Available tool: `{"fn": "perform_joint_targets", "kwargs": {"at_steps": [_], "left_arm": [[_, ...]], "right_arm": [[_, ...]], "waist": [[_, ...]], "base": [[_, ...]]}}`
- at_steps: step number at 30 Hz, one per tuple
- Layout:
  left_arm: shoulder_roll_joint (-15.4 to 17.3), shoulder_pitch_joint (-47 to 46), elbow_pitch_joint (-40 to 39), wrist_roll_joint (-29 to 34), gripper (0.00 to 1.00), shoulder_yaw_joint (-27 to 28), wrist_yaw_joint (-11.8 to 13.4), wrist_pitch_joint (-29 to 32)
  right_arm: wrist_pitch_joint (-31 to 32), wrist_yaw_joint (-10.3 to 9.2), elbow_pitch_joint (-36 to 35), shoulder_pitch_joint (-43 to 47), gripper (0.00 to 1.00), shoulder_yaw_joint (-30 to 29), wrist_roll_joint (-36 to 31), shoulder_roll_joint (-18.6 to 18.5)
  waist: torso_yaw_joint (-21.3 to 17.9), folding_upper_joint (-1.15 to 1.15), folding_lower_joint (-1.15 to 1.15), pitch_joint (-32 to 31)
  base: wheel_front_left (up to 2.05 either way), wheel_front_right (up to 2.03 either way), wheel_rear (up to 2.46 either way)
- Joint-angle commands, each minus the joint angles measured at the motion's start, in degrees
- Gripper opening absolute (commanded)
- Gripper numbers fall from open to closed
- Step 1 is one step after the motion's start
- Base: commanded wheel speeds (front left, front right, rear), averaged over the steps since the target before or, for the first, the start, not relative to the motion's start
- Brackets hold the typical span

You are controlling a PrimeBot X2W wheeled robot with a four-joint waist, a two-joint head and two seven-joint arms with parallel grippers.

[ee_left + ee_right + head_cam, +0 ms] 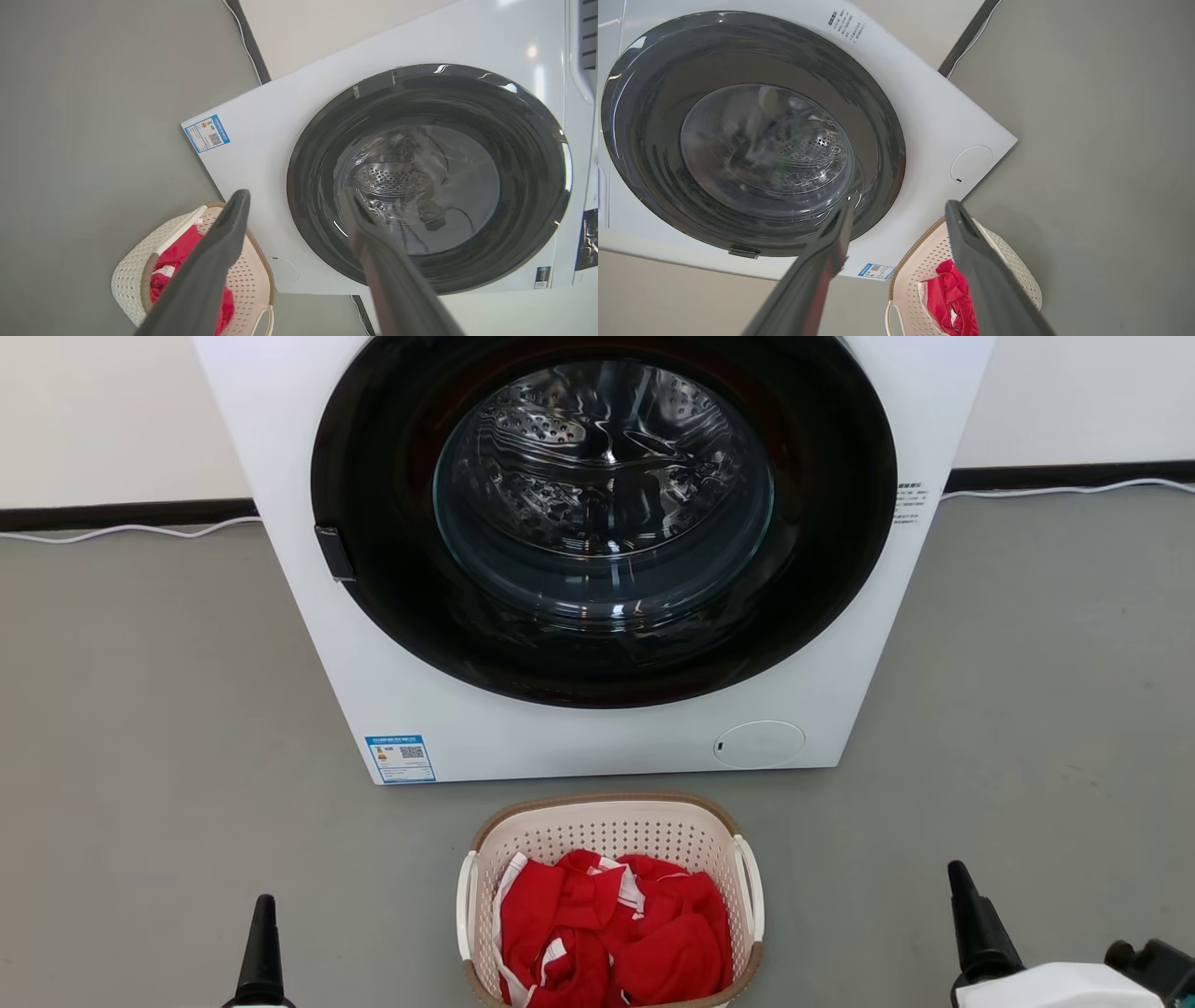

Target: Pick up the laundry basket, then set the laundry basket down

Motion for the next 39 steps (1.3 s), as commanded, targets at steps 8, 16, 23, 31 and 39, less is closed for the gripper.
{"fn": "perform_joint_targets", "kwargs": {"at_steps": [8, 16, 23, 31, 39], "left_arm": [[1.5, -0.4, -2.1, 9.3, 1.0, -0.1, -0.2, -1.9], [2.1, -0.2, -2.2, 15.0, 1.0, -0.3, -0.2, -3.1], [2.5, 0.0, -2.3, 20.4, 1.0, -0.6, -0.3, -4.3], [3.6, 0.4, -2.2, 27.8, 1.0, -1.0, -0.3, -5.8], [4.7, 0.9, -1.7, 35.4, 1.0, -0.7, -0.3, -7.1]], "right_arm": [[-2.1, 0.08, -2.6, -2.6, 1.0, 2.3, -10.9, -1.0], [-3.3, 0.09, -2.7, -3.1, 1.0, 3.9, -17.7, -1.2], [-4.4, 0.11, -2.3, -3.4, 1.0, 4.8, -23.4, -1.6], [-6.0, 0.12, -1.8, -3.7, 1.0, 5.8, -30.4, -1.7], [-7.3, 0.13, -0.8, -3.8, 1.0, 6.1, -35.9, -1.7]], "waist": [[-0.2, 0.0, -0.01, -0.1], [-0.3, 0.0, -0.01, -0.1], [-0.1, 0.0, -0.01, -0.2], [-0.1, 0.0, -0.01, -0.2], [-0.2, 0.0, -0.01, -0.1]], "base": [[0.0, 0.0, 0.0], [0.0, 0.0, 0.0], [0.0, 0.0, 0.0], [0.0, 0.0, 0.0], [0.0, 0.0, 0.0]]}}
